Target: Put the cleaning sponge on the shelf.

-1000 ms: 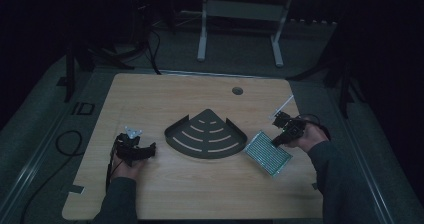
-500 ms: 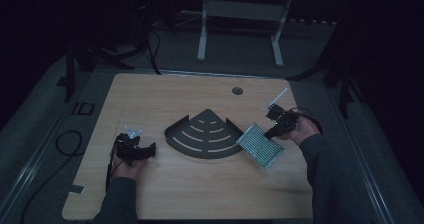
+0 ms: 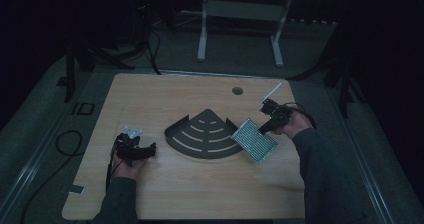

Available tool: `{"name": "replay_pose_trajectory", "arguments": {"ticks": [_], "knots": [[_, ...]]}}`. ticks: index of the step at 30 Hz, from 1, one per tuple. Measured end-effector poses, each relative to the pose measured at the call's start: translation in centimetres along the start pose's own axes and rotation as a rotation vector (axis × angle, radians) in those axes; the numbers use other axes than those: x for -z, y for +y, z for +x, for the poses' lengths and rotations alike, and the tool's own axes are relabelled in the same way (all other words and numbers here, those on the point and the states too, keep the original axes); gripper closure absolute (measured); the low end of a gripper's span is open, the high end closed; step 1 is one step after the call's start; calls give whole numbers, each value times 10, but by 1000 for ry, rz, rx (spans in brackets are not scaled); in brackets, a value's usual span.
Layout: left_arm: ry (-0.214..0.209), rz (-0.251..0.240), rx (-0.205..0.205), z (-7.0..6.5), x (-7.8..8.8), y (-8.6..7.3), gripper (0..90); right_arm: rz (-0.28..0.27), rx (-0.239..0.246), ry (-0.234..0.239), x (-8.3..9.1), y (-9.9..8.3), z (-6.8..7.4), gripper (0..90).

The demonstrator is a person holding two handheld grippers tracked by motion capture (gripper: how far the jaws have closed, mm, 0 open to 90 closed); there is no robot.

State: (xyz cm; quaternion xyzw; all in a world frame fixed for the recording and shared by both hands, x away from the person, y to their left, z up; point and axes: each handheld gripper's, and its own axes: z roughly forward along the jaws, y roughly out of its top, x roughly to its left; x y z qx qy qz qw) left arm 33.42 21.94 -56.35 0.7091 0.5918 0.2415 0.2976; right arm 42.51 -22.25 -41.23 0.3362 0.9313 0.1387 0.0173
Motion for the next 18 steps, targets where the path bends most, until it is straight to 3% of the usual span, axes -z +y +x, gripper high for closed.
{"name": "replay_pose_trajectory", "arguments": {"ticks": [18], "knots": [[-1, 0, 1, 0, 0, 0, 136, 7, 6, -11, -3, 24, 1, 896]]}}
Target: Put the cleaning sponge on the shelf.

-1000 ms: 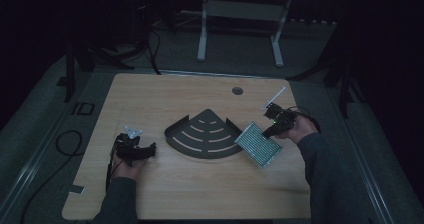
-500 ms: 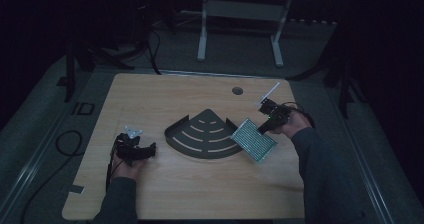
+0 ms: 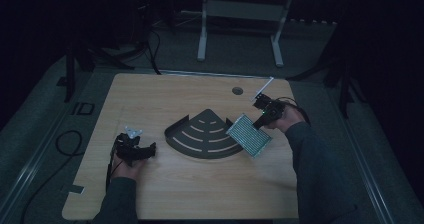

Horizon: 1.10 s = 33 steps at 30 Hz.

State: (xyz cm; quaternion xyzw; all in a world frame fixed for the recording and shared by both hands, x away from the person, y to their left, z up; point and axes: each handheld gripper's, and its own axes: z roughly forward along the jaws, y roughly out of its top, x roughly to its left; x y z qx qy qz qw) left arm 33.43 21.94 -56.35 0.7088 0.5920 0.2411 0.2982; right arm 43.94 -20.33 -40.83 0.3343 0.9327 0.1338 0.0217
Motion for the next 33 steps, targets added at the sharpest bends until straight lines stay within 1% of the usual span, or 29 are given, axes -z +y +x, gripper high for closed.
{"name": "replay_pose_trajectory", "arguments": {"ticks": [7, 8, 13, 15, 21, 25, 28, 33], "knots": [[-1, -1, 0, 0, 0, 0, 136, -10, 0, 6, -2, 10, 0, 896], [-1, 0, 0, 0, 0, 0, 136, -10, -7, 8, -2, 12, 1, 896], [-1, 0, -1, 0, 0, 0, 136, -15, -1, 11, -2, 18, 3, 896], [-2, 0, -1, 0, 0, 0, 136, -25, 8, 9, -1, 25, 4, 896], [-3, -2, 0, 0, 0, 0, 136, -28, 5, 8, -1, 35, 5, 896], [-3, -2, -1, 0, -1, 0, 136, -36, 4, 7, -1, 38, 3, 896], [-3, -3, -1, 0, -1, 0, 136, -34, -6, 9, -2, 40, 2, 896], [-4, -2, -1, 0, -1, 1, 136, -39, -3, 5, -3, 42, 1, 896]]}}
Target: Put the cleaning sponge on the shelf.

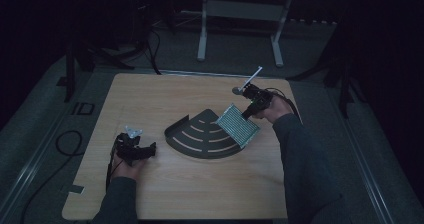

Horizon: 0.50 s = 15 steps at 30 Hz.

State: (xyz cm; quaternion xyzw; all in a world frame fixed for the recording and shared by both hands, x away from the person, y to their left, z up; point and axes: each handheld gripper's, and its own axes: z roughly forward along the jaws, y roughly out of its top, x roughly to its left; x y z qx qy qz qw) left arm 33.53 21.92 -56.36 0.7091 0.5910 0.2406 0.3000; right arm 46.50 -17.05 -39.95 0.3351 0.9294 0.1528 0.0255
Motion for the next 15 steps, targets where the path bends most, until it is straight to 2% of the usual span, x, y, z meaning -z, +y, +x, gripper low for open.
{"name": "replay_pose_trajectory", "arguments": {"ticks": [15], "knots": [[-1, 1, -2, 0, 0, 0, 136, -1, -5, -2, -12, 11, 2, 896]]}}
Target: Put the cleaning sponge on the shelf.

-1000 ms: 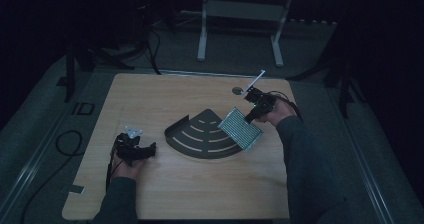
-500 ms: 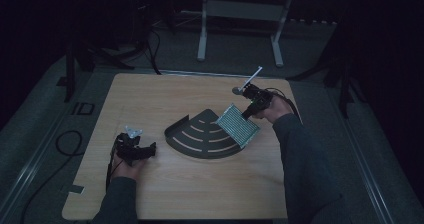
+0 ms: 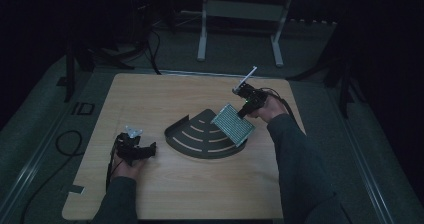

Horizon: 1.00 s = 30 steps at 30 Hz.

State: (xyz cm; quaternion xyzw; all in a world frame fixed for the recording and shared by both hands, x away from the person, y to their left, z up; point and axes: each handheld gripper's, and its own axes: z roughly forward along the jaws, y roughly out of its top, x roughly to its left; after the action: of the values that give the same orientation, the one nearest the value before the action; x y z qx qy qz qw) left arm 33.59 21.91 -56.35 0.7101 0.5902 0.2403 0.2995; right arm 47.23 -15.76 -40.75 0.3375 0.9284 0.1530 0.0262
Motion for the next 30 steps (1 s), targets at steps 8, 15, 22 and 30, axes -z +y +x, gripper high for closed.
{"name": "replay_pose_trajectory", "arguments": {"ticks": [8, 15, 22, 30], "knots": [[-1, 0, -1, 0, 0, 0, 136, 11, 3, 3, -9, 4, 3, 896], [-2, 0, -2, 0, 0, 0, 136, 31, 2, -1, -16, 6, 7, 896], [-2, 0, -2, 0, 0, 0, 136, 38, 9, 6, -24, 8, 11, 896], [-2, 0, -2, 0, 0, 0, 136, 24, 5, 10, -29, 11, 14, 896]]}}
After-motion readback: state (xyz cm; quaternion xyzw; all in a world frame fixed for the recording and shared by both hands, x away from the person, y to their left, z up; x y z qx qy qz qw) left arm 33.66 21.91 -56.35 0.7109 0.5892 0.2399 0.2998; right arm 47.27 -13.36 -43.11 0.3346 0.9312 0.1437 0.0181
